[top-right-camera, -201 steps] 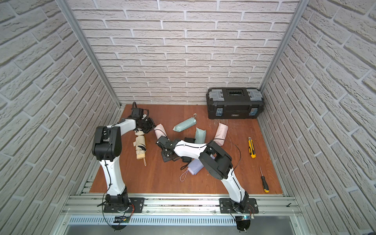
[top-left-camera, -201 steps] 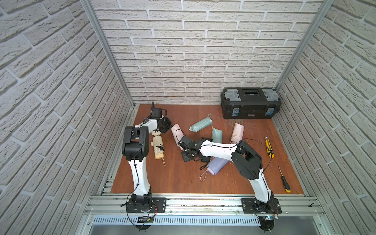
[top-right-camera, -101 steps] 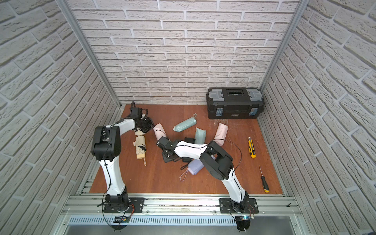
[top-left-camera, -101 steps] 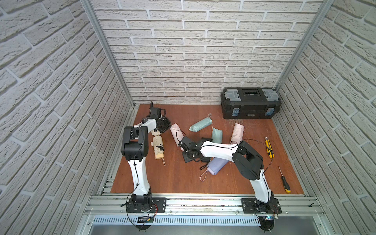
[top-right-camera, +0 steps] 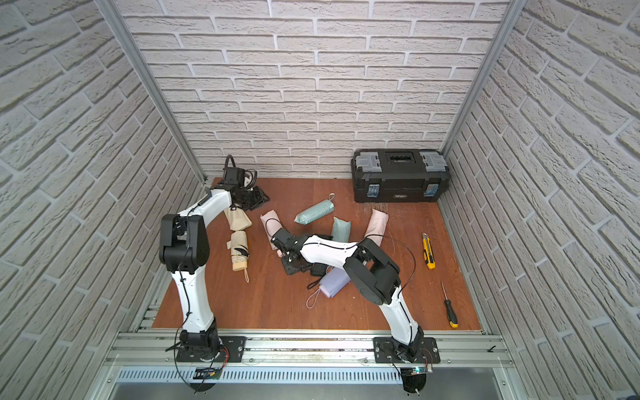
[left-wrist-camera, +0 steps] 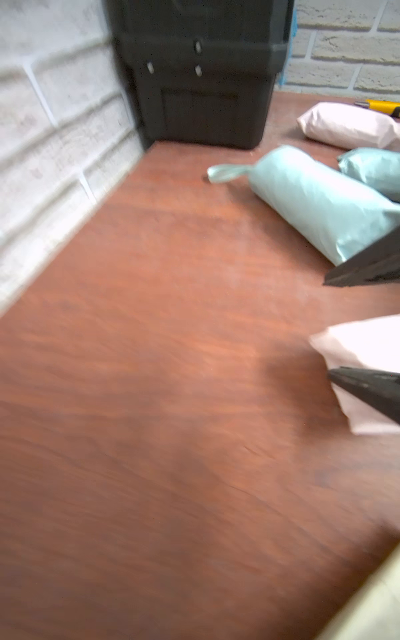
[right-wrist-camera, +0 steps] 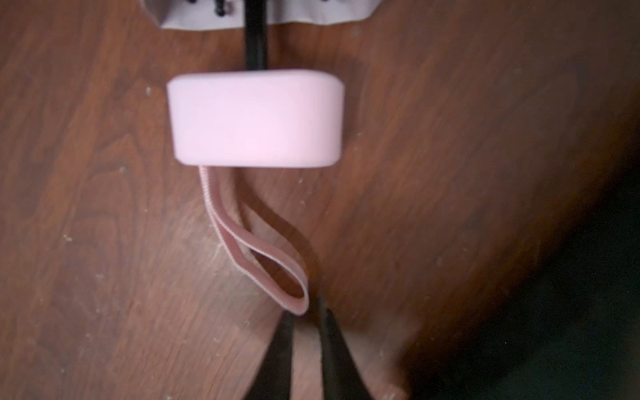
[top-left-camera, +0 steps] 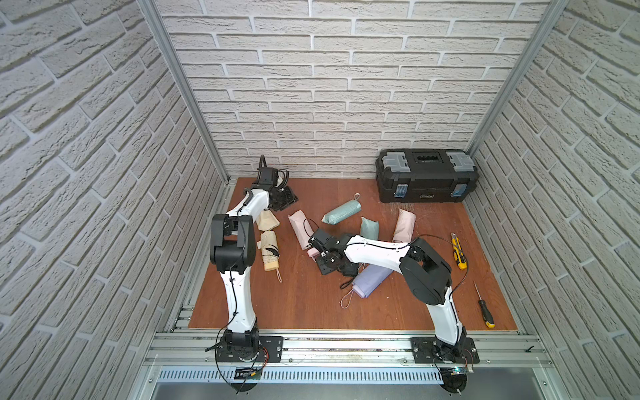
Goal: Take umbrellas out of sleeves
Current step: Take out the umbrella from the umbrella sleeve.
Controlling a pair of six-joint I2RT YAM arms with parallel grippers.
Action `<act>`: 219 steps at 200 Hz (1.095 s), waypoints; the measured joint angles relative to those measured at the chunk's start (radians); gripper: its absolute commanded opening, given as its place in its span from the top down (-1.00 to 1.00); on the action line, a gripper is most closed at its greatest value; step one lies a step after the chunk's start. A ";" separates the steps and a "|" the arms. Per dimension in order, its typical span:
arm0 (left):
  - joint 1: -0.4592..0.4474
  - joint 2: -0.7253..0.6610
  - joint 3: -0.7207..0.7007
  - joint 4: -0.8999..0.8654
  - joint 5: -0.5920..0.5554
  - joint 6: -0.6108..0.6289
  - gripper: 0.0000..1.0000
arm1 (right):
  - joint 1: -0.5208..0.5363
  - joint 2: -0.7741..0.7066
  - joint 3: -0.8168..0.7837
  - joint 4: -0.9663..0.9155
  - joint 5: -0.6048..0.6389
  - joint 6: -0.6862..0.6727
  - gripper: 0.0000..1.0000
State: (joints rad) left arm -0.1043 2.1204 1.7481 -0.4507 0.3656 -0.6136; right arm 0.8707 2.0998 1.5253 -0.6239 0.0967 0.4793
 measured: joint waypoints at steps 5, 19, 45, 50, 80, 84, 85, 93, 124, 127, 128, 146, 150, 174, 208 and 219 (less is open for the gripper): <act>-0.004 0.011 0.029 -0.013 -0.002 0.017 0.39 | -0.007 -0.001 0.000 0.003 -0.003 -0.006 0.94; -0.011 0.043 0.098 -0.047 -0.010 0.058 0.41 | -0.019 -0.003 -0.003 0.016 -0.013 -0.022 0.94; -0.023 0.119 0.185 -0.125 -0.034 0.121 0.42 | -0.018 -0.005 -0.024 0.054 -0.029 -0.048 0.94; -0.024 0.133 0.193 -0.135 -0.038 0.128 0.42 | -0.016 -0.005 -0.029 0.064 -0.030 -0.051 0.94; -0.030 0.191 0.197 -0.195 -0.052 0.155 0.42 | -0.016 -0.024 -0.085 0.156 -0.032 -0.076 0.94; -0.031 0.196 0.197 -0.202 -0.053 0.158 0.42 | -0.016 -0.027 -0.093 0.168 -0.032 -0.076 0.94; -0.031 0.197 0.197 -0.203 -0.053 0.158 0.42 | -0.016 -0.027 -0.094 0.170 -0.032 -0.076 0.94; -0.031 0.202 0.196 -0.211 -0.056 0.161 0.42 | -0.016 -0.031 -0.107 0.192 -0.032 -0.077 0.94; -0.037 0.204 0.194 -0.217 -0.058 0.169 0.41 | -0.012 -0.044 -0.158 0.299 -0.028 -0.073 0.94; -0.037 0.204 0.193 -0.216 -0.058 0.169 0.42 | -0.011 -0.045 -0.164 0.309 -0.027 -0.073 0.94; -0.037 0.204 0.191 -0.216 -0.058 0.169 0.42 | -0.011 -0.046 -0.167 0.313 -0.026 -0.073 0.95; -0.039 0.203 0.163 -0.203 -0.058 0.168 0.42 | 0.001 -0.063 -0.212 0.377 0.000 -0.071 0.94; -0.039 0.203 0.156 -0.201 -0.058 0.168 0.41 | 0.005 -0.066 -0.221 0.389 0.009 -0.070 0.94; -0.041 0.201 0.123 -0.193 -0.056 0.168 0.42 | 0.035 -0.084 -0.273 0.458 0.068 -0.069 0.94; -0.043 0.198 0.110 -0.174 -0.055 0.168 0.42 | 0.062 -0.103 -0.342 0.559 0.101 -0.065 0.94; -0.044 0.197 0.109 -0.171 -0.055 0.168 0.42 | 0.063 -0.107 -0.360 0.590 0.098 -0.063 0.94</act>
State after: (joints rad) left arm -0.1482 2.3177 1.8568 -0.6220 0.3111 -0.4458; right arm 0.9333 1.9930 1.1656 -0.0341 0.1951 0.4168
